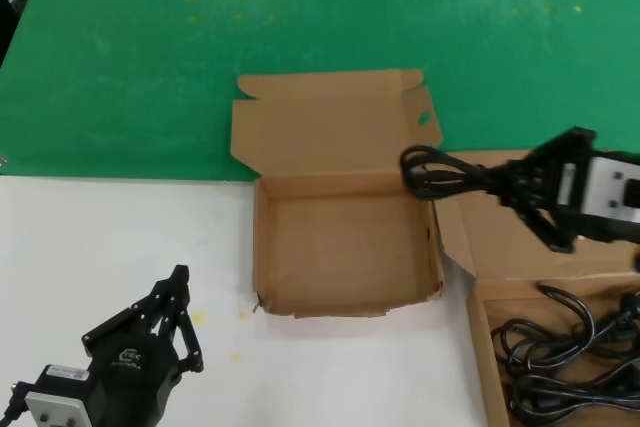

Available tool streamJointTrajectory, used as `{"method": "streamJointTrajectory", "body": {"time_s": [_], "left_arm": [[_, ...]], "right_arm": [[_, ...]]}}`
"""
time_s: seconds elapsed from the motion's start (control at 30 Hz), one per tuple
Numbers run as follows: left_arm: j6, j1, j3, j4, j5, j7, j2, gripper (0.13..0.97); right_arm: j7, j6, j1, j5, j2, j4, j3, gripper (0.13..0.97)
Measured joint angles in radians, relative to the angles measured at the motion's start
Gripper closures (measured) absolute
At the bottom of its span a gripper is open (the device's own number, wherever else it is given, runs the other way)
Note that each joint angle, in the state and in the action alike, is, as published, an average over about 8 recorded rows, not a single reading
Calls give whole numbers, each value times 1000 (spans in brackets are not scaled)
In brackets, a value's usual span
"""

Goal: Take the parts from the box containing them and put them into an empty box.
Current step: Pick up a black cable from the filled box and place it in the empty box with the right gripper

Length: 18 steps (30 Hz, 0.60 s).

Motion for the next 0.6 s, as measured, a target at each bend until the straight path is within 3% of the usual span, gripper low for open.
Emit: {"method": "streamJointTrajectory", "body": {"time_s": [0.6], "left_arm": [[0,0,0,0,0,0,0,964]], "right_arm": [[-144,147,22,13,-224,-248,-77,894]]}}
